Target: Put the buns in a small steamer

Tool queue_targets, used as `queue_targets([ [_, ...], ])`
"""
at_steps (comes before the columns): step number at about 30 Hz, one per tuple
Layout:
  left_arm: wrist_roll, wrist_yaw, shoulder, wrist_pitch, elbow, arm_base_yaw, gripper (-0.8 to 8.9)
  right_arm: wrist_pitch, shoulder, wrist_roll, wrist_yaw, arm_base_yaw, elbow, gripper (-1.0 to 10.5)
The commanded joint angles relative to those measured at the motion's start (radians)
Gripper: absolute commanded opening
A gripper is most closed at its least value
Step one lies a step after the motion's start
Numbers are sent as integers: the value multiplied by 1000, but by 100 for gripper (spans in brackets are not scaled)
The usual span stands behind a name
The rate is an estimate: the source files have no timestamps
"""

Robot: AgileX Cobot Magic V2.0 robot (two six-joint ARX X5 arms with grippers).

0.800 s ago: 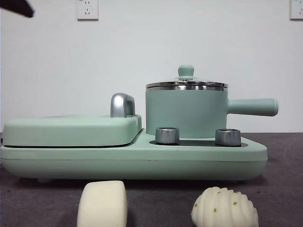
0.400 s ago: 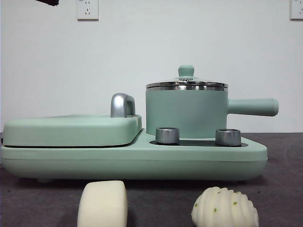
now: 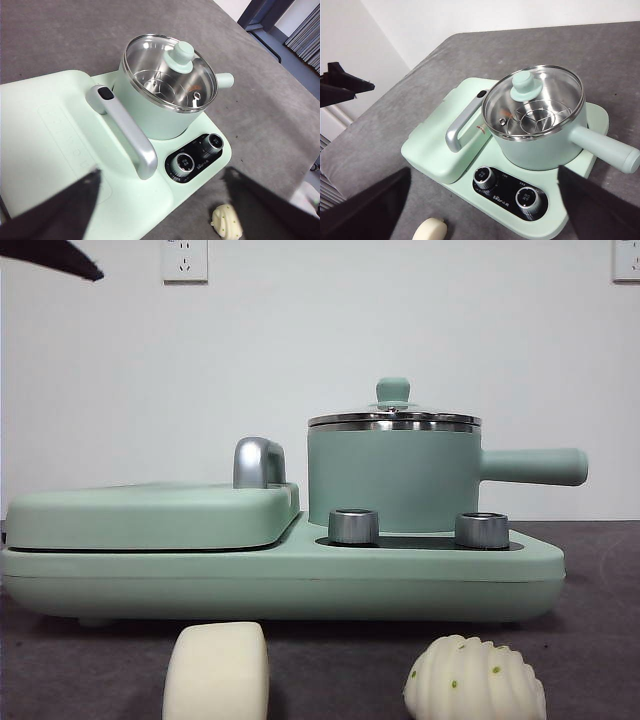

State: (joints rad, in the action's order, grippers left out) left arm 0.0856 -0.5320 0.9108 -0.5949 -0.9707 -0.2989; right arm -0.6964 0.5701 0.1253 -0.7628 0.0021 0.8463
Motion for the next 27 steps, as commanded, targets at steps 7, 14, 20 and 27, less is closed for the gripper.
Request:
queue_targets([
  [7, 13, -11, 51, 11, -59, -11, 469, 8, 3, 11, 0, 3, 14, 496],
  [14, -3, -11, 199, -79, -216, -46, 469, 8, 3, 32, -54, 3, 14, 496],
  [20, -48, -8, 392, -221, -437, -92, 468, 7, 3, 32, -80, 3, 14, 496],
  [27, -78, 90, 626, -360, -689, -164, 465, 8, 3, 31, -79, 3, 14, 496],
])
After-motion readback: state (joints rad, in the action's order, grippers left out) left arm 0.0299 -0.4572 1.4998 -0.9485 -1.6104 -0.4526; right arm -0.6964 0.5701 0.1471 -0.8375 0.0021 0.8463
